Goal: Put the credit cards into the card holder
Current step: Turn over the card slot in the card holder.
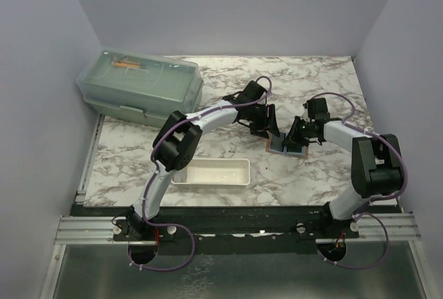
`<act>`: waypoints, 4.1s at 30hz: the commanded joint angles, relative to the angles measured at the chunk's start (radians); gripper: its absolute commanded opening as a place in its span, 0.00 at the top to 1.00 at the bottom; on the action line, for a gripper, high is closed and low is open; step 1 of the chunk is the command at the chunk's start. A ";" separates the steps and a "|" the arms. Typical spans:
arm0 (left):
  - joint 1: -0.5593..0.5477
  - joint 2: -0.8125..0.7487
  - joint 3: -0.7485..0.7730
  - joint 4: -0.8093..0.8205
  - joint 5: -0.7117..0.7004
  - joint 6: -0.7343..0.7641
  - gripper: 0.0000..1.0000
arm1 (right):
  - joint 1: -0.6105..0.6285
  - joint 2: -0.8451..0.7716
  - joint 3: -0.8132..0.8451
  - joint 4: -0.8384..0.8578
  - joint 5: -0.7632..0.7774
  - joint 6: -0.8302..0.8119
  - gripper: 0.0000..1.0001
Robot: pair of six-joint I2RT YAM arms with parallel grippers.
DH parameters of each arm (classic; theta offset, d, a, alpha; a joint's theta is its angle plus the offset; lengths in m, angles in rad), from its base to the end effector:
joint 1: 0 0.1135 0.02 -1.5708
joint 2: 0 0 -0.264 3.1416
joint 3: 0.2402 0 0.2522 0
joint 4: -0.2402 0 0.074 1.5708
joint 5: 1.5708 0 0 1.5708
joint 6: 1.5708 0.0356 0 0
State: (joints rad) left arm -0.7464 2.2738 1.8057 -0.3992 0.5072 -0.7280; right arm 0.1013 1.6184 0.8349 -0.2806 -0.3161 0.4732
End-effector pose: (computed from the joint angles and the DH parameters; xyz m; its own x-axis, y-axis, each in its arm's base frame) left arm 0.3585 -0.3552 0.1778 -0.9663 0.1015 -0.2364 0.2428 0.6643 -0.7069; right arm 0.2981 0.0414 0.1525 -0.8865 0.3453 -0.3081 0.1773 0.8684 0.4631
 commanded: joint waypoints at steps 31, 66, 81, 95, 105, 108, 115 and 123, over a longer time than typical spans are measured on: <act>-0.019 0.062 0.041 0.011 0.012 0.009 0.47 | 0.023 0.090 0.039 0.001 0.092 0.007 1.00; -0.083 0.068 0.159 0.019 0.045 -0.030 0.53 | 0.007 -0.058 0.105 -0.124 0.154 0.071 0.74; -0.096 0.113 0.201 0.018 0.061 -0.040 0.51 | -0.136 -0.132 0.074 -0.096 0.027 0.044 0.65; -0.098 0.125 0.210 0.019 0.065 -0.042 0.51 | -0.154 -0.070 0.044 0.009 -0.168 0.038 0.65; -0.097 0.122 0.210 0.017 0.065 -0.038 0.50 | -0.155 -0.073 0.027 -0.007 -0.120 0.018 0.85; -0.097 0.116 0.210 0.013 0.064 -0.032 0.49 | -0.154 -0.076 0.026 -0.010 -0.119 0.014 0.89; -0.098 0.070 0.202 -0.045 -0.014 0.039 0.44 | -0.155 -0.076 0.020 -0.014 -0.117 0.004 0.92; -0.098 -0.030 0.140 -0.106 -0.206 0.157 0.44 | -0.155 -0.071 0.014 -0.005 -0.133 -0.002 0.92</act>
State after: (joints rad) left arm -0.8402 2.3589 1.9743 -0.4625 0.4427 -0.6605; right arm -0.0525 1.5417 0.8642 -0.2852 -0.4435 0.4946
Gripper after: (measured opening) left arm 0.562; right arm 0.078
